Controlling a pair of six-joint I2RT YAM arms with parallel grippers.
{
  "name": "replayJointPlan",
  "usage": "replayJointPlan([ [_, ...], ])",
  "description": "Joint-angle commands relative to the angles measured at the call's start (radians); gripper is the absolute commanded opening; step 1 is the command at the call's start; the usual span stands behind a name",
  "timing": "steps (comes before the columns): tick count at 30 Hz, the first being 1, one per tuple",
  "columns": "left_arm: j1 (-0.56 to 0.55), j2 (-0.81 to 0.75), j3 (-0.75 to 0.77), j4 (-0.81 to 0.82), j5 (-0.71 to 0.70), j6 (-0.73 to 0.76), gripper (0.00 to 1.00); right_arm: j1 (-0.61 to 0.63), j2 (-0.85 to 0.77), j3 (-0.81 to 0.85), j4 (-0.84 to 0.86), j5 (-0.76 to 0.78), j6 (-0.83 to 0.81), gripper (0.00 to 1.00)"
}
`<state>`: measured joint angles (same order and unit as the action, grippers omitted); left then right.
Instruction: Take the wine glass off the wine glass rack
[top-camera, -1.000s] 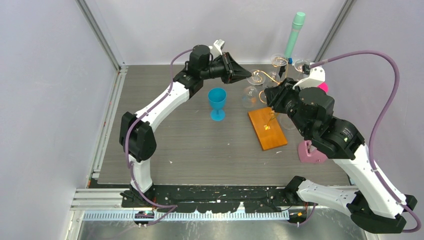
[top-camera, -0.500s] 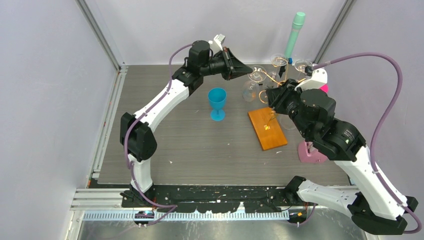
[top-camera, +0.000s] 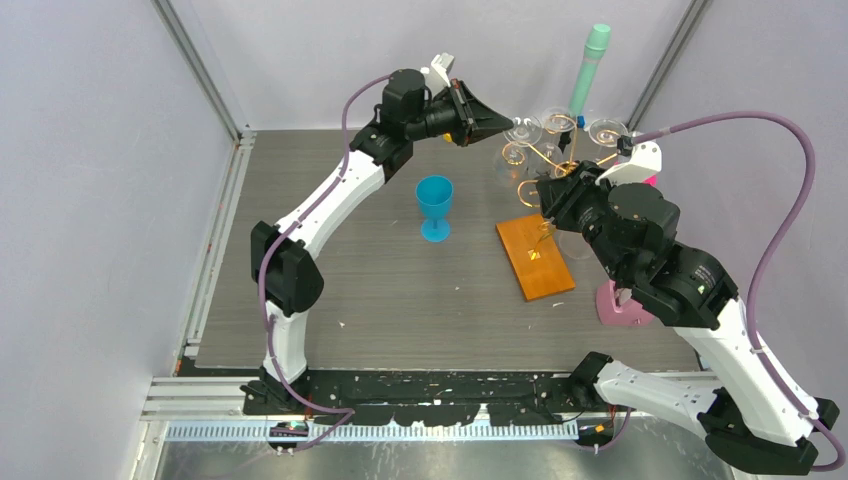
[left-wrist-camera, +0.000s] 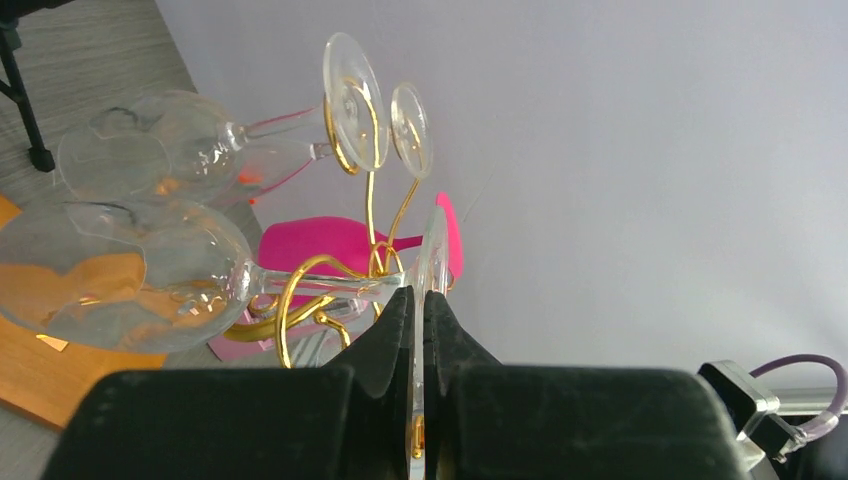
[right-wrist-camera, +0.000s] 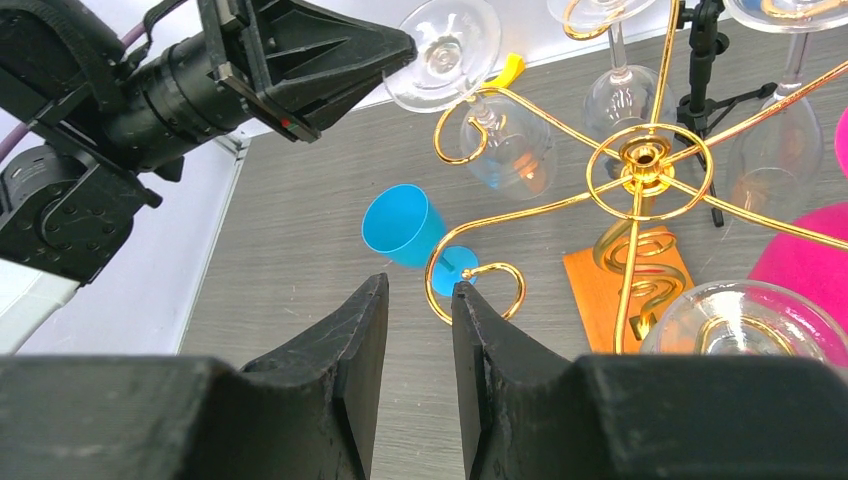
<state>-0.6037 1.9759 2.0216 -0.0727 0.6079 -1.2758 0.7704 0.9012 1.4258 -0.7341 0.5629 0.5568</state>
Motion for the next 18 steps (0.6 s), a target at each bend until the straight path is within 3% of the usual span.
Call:
replayJointPlan([
  [1, -0.015, 0.026, 0.054, 0.067, 0.032, -0.031, 0.00, 0.000, -0.025, -0.005, 0.046, 0.008, 0.020, 0.35],
  [9, -0.047, 0.003, -0.008, 0.177, 0.086, -0.082, 0.00, -0.001, -0.039, -0.009, 0.048, 0.009, 0.026, 0.35],
  [18, -0.049, -0.201, -0.242, 0.099, 0.020, -0.015, 0.00, 0.000, -0.028, -0.006, 0.048, -0.015, 0.040, 0.36],
])
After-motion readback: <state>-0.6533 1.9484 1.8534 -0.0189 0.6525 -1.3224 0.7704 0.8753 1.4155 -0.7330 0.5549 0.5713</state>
